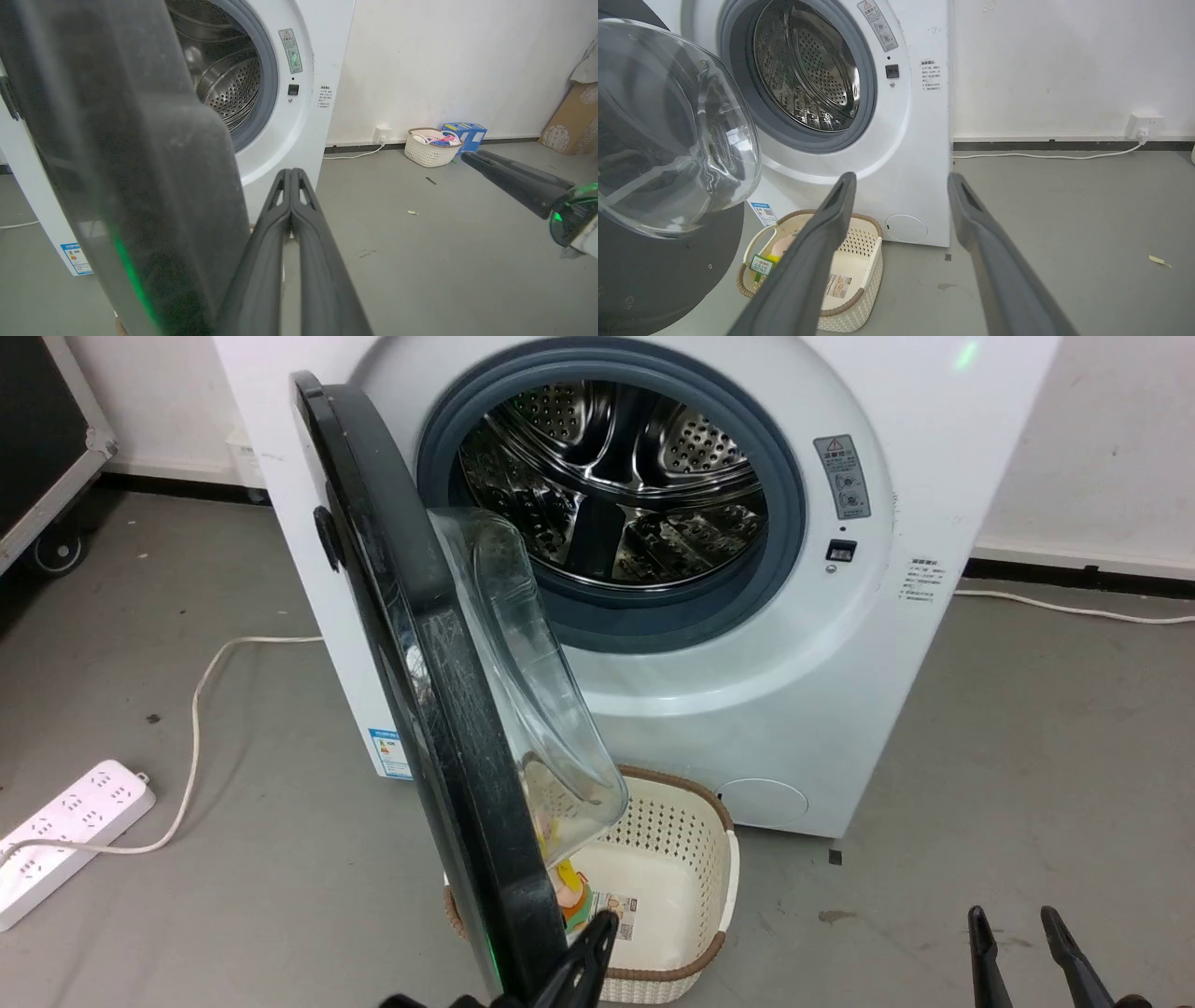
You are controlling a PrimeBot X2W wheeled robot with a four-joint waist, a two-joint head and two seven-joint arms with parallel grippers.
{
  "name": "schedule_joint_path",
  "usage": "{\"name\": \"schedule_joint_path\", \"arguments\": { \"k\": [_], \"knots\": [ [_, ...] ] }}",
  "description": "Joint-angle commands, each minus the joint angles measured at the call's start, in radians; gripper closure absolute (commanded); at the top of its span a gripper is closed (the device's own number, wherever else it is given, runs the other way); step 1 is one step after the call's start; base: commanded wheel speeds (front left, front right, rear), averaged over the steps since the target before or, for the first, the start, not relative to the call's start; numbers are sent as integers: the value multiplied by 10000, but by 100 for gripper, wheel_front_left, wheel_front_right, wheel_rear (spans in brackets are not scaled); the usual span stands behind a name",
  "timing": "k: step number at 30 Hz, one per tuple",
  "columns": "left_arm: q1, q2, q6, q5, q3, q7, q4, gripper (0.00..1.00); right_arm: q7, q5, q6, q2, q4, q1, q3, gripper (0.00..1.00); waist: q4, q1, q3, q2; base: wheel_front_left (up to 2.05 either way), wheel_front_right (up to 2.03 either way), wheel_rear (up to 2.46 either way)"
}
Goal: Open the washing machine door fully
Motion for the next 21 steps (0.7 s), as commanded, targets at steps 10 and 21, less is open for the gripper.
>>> {"name": "schedule_joint_path", "arguments": {
  "k": [10, 21],
  "knots": [
    [-292, 69, 389, -75, 213, 107, 1123, 100, -47, 52, 10, 32, 84, -145, 32, 0, 543, 0, -12, 0, 0, 0, 0],
    [-269, 325, 630, -172, 498, 105, 1015, 100, -47, 268, 10, 32, 215, 8, 132, 0, 2242, 0, -252, 0, 0, 0, 0]
  ]
}}
